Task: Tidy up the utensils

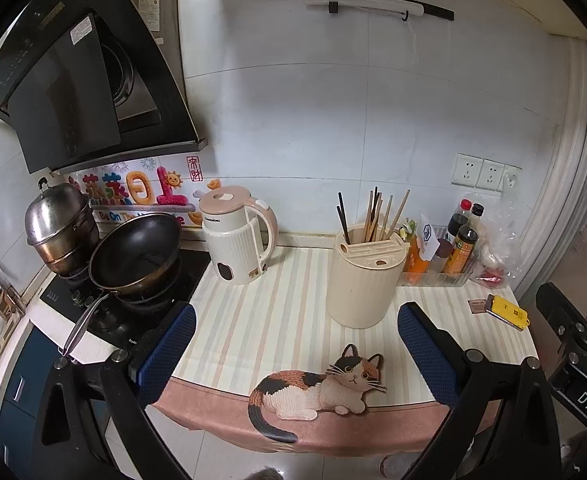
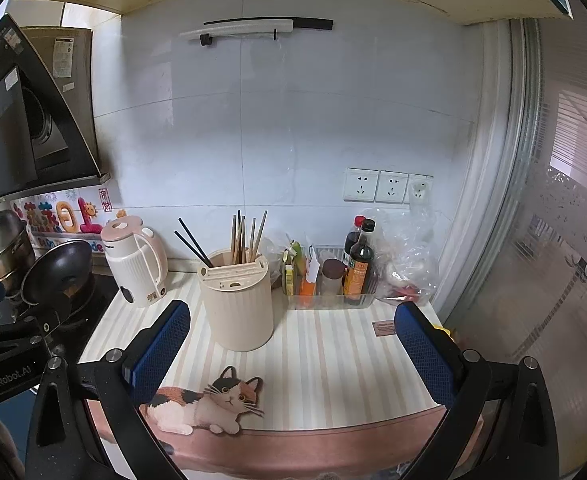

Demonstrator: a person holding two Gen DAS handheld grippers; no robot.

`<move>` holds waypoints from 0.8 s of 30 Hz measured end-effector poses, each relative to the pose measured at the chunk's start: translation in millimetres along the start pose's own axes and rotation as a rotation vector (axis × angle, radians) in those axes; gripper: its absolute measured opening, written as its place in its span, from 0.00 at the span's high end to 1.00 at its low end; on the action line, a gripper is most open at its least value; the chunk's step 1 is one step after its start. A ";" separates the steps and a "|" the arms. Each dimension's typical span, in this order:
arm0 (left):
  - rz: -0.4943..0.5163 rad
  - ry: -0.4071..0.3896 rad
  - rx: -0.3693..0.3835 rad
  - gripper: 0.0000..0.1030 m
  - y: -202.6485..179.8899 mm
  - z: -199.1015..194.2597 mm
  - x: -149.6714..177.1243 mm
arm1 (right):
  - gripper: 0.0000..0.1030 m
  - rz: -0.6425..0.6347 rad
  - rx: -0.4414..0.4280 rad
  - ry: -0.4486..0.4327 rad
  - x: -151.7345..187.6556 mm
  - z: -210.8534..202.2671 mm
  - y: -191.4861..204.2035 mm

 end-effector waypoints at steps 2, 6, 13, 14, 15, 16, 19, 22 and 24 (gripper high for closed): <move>0.001 -0.001 -0.003 0.00 0.2 0.1 -0.1 | 0.00 -0.003 -0.001 0.001 -0.1 0.1 0.3; 0.001 -0.003 -0.007 0.00 1.5 -0.4 0.7 | 0.00 -0.004 0.000 -0.001 -0.2 -1.1 0.3; 0.001 -0.002 -0.007 0.00 0.9 -0.9 1.5 | 0.00 -0.003 0.000 0.000 -0.3 -1.5 0.2; 0.001 -0.003 -0.008 0.00 -0.2 -0.9 0.8 | 0.00 -0.002 0.000 0.000 -0.3 -1.7 0.4; 0.001 -0.002 -0.007 0.00 0.8 -1.2 1.3 | 0.00 -0.003 0.003 -0.001 -0.4 -1.4 0.1; 0.001 -0.002 -0.005 0.00 -0.5 -0.8 0.7 | 0.00 -0.002 0.002 -0.001 -0.4 -1.5 0.1; 0.000 -0.003 -0.006 0.00 -0.4 -2.2 1.4 | 0.00 -0.003 0.003 -0.002 -0.6 -1.8 -0.1; 0.002 -0.003 -0.005 0.00 -1.1 -2.1 1.0 | 0.00 -0.004 0.002 -0.002 -0.6 -1.7 -0.4; 0.001 -0.004 -0.004 0.00 -1.0 -3.7 1.6 | 0.00 -0.005 0.002 -0.002 -0.9 -1.5 -0.5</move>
Point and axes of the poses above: each gripper's, at about its wrist camera, not at the fingertips, and z roughly the way its jaws point, y to its left, x to its underside, the point moved 9 cm from there along z, roughly the way its jaws point
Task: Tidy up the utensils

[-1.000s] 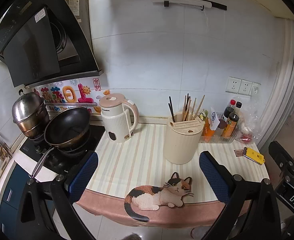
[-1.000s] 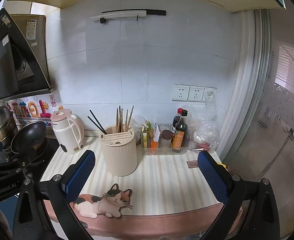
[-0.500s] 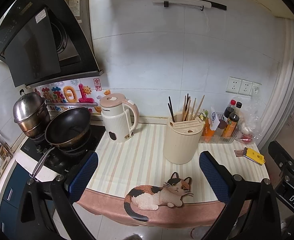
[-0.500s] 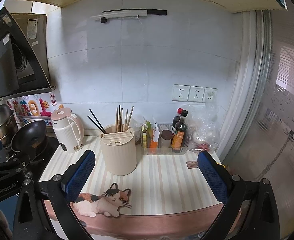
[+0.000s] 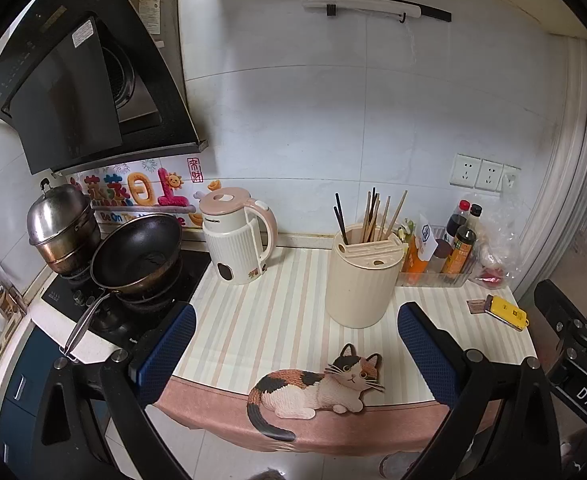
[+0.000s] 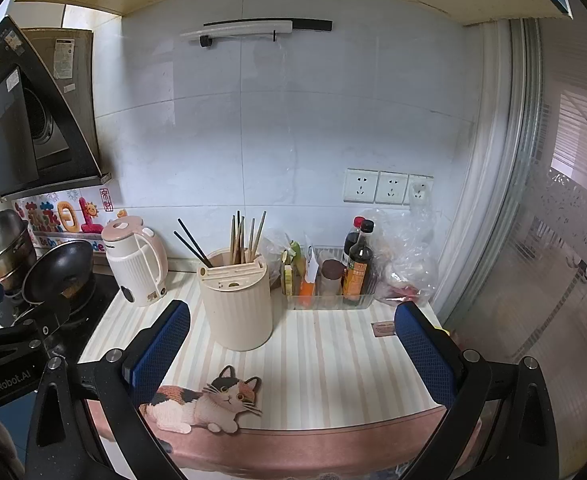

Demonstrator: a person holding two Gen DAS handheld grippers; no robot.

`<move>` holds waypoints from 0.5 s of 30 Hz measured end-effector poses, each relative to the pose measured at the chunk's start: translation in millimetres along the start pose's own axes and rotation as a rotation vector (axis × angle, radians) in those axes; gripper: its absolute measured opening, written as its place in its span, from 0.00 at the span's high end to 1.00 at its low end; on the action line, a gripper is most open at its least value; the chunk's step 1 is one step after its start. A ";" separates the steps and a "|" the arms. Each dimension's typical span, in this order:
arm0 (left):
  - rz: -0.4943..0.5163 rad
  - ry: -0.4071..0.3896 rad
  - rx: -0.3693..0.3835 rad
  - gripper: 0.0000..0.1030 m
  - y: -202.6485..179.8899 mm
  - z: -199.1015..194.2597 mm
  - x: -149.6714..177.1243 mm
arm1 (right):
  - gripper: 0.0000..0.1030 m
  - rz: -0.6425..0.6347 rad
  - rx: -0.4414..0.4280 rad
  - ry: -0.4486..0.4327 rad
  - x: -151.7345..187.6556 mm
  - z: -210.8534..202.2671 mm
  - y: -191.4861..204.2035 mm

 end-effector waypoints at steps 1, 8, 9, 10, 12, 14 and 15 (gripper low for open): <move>0.000 -0.001 -0.001 0.00 0.2 0.0 -0.1 | 0.00 0.000 0.000 -0.001 -0.2 -0.2 0.2; 0.001 -0.001 0.001 0.00 -1.4 -0.9 -0.5 | 0.00 0.001 0.000 -0.001 -0.6 -0.9 -0.3; 0.002 -0.001 0.001 0.00 -1.2 -1.1 -0.4 | 0.00 0.001 0.000 -0.002 -0.8 -0.9 -0.2; 0.004 -0.001 0.001 0.00 -1.1 -1.3 -0.3 | 0.00 0.000 0.001 -0.002 -0.9 -1.0 -0.1; 0.002 -0.001 0.002 0.00 -0.7 -1.2 -0.3 | 0.00 0.000 0.001 -0.003 -1.5 -1.9 -0.5; 0.001 0.000 -0.001 0.00 -0.6 -0.9 -0.2 | 0.00 -0.001 0.002 -0.003 -1.5 -2.2 -0.5; 0.002 0.001 -0.001 0.00 -0.6 -1.1 0.0 | 0.00 -0.001 0.002 -0.003 -1.5 -2.1 -0.6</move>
Point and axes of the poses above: each gripper's, at about its wrist camera, not at the fingertips, and z roughly the way its jaws point, y to its left, x to its underside, the point moved 9 cm from there along z, roughly the way its jaws point
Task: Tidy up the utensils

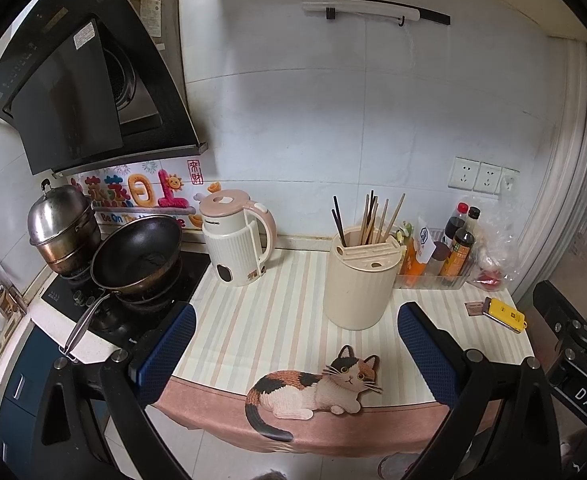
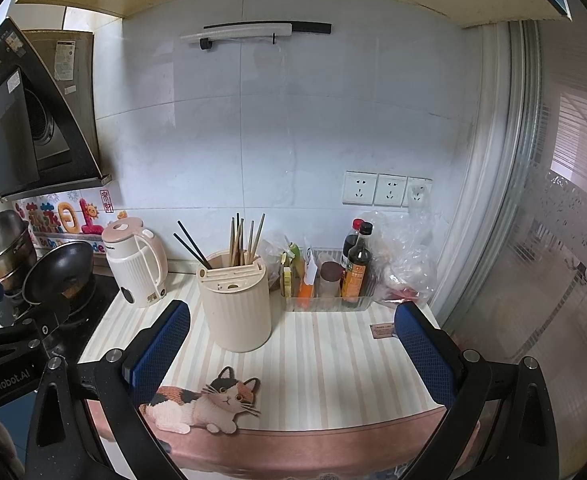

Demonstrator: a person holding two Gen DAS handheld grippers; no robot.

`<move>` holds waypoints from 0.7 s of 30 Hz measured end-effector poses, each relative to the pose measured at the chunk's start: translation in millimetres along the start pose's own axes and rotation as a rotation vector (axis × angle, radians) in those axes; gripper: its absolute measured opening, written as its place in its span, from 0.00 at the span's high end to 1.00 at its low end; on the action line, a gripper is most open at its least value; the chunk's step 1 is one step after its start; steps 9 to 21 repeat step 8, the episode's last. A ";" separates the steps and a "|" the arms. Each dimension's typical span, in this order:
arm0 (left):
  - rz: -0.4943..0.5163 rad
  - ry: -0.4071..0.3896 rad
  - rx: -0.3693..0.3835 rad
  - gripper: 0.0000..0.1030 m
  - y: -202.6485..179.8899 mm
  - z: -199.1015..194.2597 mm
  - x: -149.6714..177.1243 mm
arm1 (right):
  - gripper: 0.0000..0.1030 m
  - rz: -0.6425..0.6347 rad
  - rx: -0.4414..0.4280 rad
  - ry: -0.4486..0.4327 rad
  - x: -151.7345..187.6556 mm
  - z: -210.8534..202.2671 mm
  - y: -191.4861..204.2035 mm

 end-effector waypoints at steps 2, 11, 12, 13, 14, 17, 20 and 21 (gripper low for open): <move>0.001 0.000 0.002 0.00 -1.3 -1.8 0.2 | 0.00 0.002 -0.003 0.001 -0.2 0.0 0.4; -0.002 0.000 0.008 0.00 -4.0 -6.0 -1.0 | 0.00 0.001 -0.003 0.001 -1.2 -2.0 1.3; -0.002 0.000 0.008 0.00 -4.0 -6.0 -1.0 | 0.00 0.001 -0.003 0.001 -1.2 -2.0 1.3; -0.002 0.000 0.008 0.00 -4.0 -6.0 -1.0 | 0.00 0.001 -0.003 0.001 -1.2 -2.0 1.3; -0.002 0.000 0.008 0.00 -4.0 -6.0 -1.0 | 0.00 0.001 -0.003 0.001 -1.2 -2.0 1.3; -0.002 0.000 0.008 0.00 -4.0 -6.0 -1.0 | 0.00 0.001 -0.003 0.001 -1.2 -2.0 1.3; -0.002 0.000 0.008 0.00 -4.0 -6.0 -1.0 | 0.00 0.001 -0.003 0.001 -1.2 -2.0 1.3; -0.002 0.000 0.008 0.00 -4.0 -6.0 -1.0 | 0.00 0.001 -0.003 0.001 -1.2 -2.0 1.3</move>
Point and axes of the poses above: each gripper's, at about its wrist camera, not at the fingertips, and z roughly the way its jaws point, y to its left, x to its underside, the point moved 9 cm from there along z, roughly the way its jaws point
